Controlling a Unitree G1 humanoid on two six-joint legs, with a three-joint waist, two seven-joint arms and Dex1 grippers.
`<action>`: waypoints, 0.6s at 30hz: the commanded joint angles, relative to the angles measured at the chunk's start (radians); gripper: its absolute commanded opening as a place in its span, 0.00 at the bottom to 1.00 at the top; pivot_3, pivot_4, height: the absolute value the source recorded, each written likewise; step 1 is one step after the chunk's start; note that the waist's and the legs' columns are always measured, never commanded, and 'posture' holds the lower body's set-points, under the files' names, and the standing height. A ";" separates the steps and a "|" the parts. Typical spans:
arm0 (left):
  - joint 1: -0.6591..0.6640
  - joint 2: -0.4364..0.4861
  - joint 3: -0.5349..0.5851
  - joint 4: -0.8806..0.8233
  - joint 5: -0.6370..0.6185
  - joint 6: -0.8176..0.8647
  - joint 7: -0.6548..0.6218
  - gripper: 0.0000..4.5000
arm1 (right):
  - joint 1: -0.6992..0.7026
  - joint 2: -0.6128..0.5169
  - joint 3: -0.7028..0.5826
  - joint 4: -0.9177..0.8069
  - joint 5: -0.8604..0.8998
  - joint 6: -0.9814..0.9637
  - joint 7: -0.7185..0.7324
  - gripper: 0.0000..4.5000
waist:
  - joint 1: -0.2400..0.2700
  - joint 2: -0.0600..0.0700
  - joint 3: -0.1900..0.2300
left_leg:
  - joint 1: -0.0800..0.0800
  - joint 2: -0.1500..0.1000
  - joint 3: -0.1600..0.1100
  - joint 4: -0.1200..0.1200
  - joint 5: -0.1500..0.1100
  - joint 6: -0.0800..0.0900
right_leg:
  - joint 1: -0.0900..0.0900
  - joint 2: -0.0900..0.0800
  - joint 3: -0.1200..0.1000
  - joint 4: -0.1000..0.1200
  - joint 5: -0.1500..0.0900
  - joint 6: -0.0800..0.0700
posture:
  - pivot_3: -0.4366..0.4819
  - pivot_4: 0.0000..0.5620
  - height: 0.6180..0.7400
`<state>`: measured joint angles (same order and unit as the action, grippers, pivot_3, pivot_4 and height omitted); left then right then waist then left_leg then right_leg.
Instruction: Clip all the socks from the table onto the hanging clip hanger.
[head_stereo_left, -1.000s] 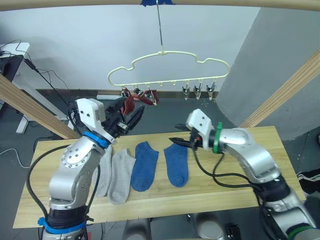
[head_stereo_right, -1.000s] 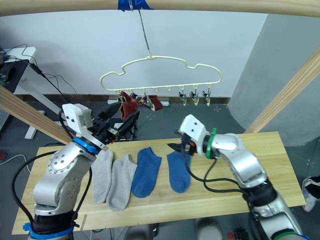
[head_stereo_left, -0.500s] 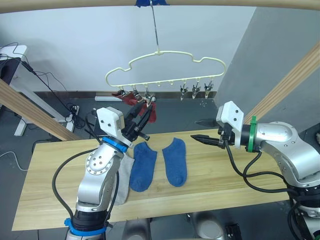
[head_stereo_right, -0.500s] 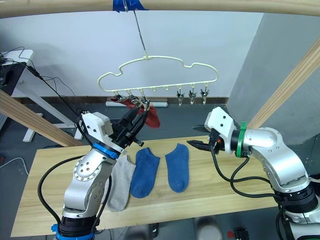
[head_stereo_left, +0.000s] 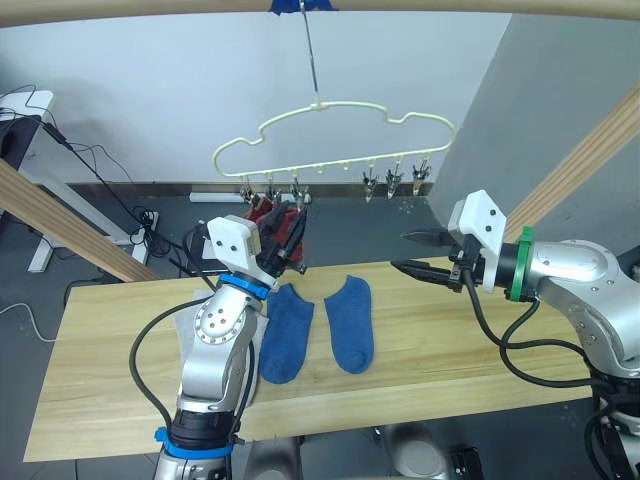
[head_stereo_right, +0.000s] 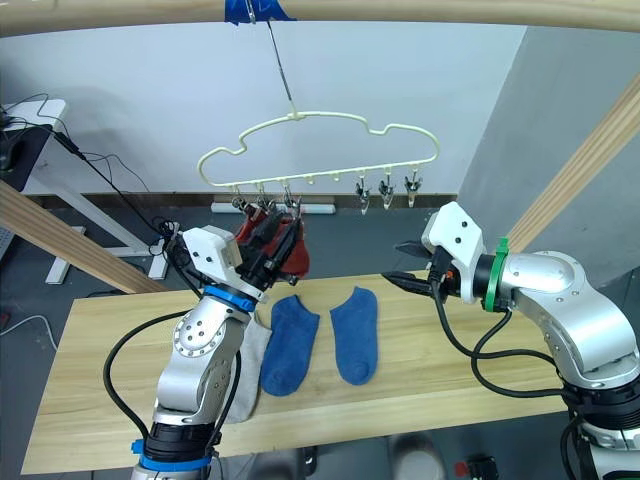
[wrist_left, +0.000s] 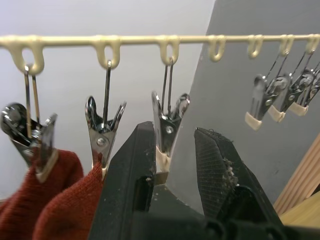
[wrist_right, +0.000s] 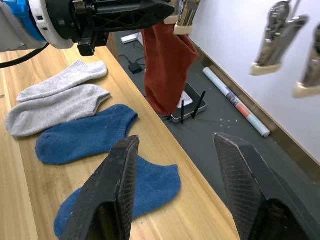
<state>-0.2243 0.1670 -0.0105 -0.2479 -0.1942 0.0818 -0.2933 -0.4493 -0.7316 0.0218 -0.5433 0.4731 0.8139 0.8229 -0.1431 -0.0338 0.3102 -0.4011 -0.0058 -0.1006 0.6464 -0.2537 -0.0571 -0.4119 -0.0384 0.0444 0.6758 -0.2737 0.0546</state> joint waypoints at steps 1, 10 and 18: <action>-0.033 -0.011 0.017 0.014 0.006 -0.029 0.018 0.31 | 0.000 -0.010 -0.030 -0.040 0.024 -0.004 -0.010 0.55 | 0.000 0.000 0.000 | 0.000 0.000 0.000 0.000 0.000 0.000 | 0.000 0.000 0.000 0.000 0.000 0.000 | 0.13 0.53 1.00; -0.040 -0.010 0.017 0.057 0.028 -0.103 0.009 0.35 | 0.002 -0.018 -0.029 -0.045 0.041 -0.001 -0.029 0.55 | -0.002 0.000 0.000 | 0.000 0.000 0.000 0.000 0.000 0.000 | 0.000 0.000 0.000 0.000 0.000 0.000 | 0.12 0.53 1.00; -0.068 -0.012 0.020 0.095 0.029 -0.091 0.017 0.63 | 0.006 -0.017 -0.031 -0.048 0.045 0.001 -0.036 0.55 | -0.002 0.000 0.000 | 0.000 0.000 0.000 0.000 0.000 0.000 | 0.000 0.000 0.000 0.000 0.000 0.000 | 0.12 0.52 1.00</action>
<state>-0.2783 0.1540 0.0074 -0.1367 -0.1687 0.0094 -0.2740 -0.4483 -0.7381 0.0215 -0.5484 0.4969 0.8187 0.7878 -0.1454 -0.0338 0.3102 -0.4010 -0.0058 -0.1007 0.6466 -0.2537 -0.0571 -0.4116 -0.0383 0.0441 0.6759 -0.2737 0.0546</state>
